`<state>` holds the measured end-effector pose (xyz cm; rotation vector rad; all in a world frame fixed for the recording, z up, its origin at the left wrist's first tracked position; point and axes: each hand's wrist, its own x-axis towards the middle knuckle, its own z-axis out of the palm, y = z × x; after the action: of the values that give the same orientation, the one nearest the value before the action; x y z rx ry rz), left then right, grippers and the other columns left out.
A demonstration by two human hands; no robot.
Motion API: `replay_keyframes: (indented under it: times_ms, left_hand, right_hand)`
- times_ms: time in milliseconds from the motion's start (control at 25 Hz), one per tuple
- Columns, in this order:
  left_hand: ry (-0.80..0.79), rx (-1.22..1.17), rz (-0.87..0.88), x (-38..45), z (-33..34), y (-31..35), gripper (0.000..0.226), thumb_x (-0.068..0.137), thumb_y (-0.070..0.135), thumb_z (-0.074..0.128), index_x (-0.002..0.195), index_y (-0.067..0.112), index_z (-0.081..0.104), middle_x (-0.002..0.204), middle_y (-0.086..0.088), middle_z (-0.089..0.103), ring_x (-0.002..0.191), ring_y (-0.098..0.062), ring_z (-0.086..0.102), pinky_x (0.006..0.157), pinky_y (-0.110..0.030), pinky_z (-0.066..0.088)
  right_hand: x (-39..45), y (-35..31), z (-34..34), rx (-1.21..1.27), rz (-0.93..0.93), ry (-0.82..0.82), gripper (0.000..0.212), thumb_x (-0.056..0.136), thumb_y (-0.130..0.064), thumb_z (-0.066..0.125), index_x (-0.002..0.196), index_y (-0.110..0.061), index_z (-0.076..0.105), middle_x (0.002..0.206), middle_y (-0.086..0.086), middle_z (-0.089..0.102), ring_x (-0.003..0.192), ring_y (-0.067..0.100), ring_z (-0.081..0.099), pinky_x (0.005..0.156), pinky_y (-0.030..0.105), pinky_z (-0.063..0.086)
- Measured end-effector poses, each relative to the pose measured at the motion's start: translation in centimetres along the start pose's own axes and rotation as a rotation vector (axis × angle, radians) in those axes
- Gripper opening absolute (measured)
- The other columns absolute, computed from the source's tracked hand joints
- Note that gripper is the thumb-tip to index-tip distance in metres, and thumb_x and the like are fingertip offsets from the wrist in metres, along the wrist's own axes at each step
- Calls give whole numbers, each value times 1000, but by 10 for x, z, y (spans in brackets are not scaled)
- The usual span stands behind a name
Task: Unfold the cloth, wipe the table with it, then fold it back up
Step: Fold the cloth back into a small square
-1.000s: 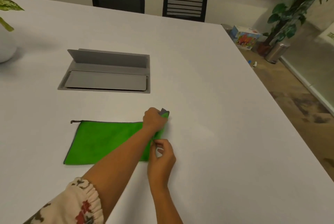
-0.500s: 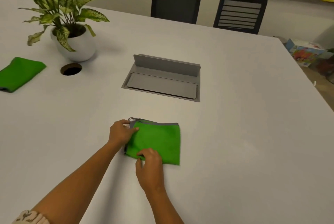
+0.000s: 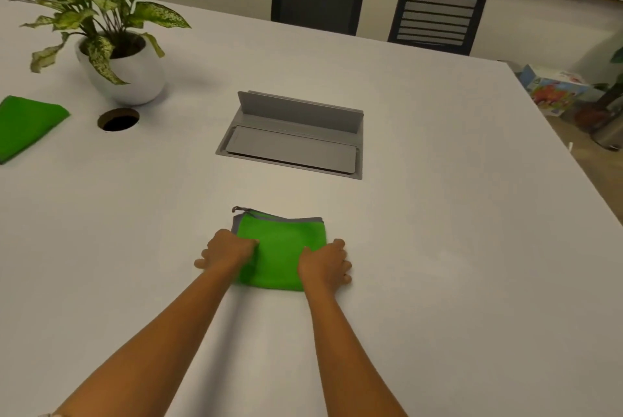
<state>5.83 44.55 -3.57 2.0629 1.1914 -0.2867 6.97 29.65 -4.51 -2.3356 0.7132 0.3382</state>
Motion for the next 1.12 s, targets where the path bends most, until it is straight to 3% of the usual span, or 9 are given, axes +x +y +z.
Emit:
replay_keyframes:
  times_ms: [160,280,440,600,720,840,920,1040,1120]
  left_hand:
    - [5,-72,97,-16,9,-7,33,79,32,70,99,7,59,106,-14,67,96,-38,62,92,-45,49]
    - [23,-82,227,-58,31,9,33,84,37,66,102,9,64,105,-15,68,97,-40,63,84,-44,51]
    - [0,-172,395,-148,87,45,31,91,36,61,107,9,62,109,-16,67,104,-41,62,77,-39,41]
    - [-192,-321,487,-248,168,60,23,88,31,69,92,9,64,94,-18,71,92,-38,67,66,-34,39]
    - [-414,-353,557,-312,228,58,16,84,24,76,86,14,63,82,-9,70,82,-32,68,61,-29,38]
    - [-576,-321,552,-357,279,51,23,80,19,80,85,16,58,80,1,67,78,-24,66,56,-19,42]
    - [-627,-308,522,-373,302,49,32,75,19,84,89,16,56,79,-3,71,73,-20,67,59,-23,50]
    - [-523,-302,574,-380,316,51,43,73,14,85,100,18,52,70,-2,67,66,-20,64,55,-20,44]
    - [-337,-178,754,-379,318,51,58,73,16,82,121,16,49,98,-5,66,94,-29,63,74,-28,47]
  right_hand:
    - [16,15,-22,106,-80,-165,27,96,-26,60,115,-8,63,122,12,67,112,33,64,81,34,49]
    - [20,38,-65,182,-104,-105,20,100,-22,55,115,-10,61,122,12,65,112,34,62,83,35,46]
    - [37,99,-140,211,-14,51,22,103,-19,45,119,-9,57,124,14,64,114,38,61,89,40,48]
    - [62,194,-227,140,43,227,22,102,-16,49,118,-8,60,122,19,64,114,39,61,88,41,48]
    - [78,272,-289,80,133,318,21,102,-17,50,119,-9,59,121,18,65,114,38,61,92,44,47]
    - [91,335,-331,29,177,353,19,103,-18,48,119,-13,57,119,13,66,112,35,61,96,45,41]
    - [99,365,-345,18,156,407,16,103,-18,50,117,-15,56,114,10,68,105,33,63,94,44,44]
    - [106,396,-346,-40,122,469,19,100,-22,57,118,-17,55,113,8,70,100,31,65,92,44,47]
    - [102,406,-337,-129,77,532,36,95,-28,65,128,-17,55,124,8,65,112,29,61,97,45,45]
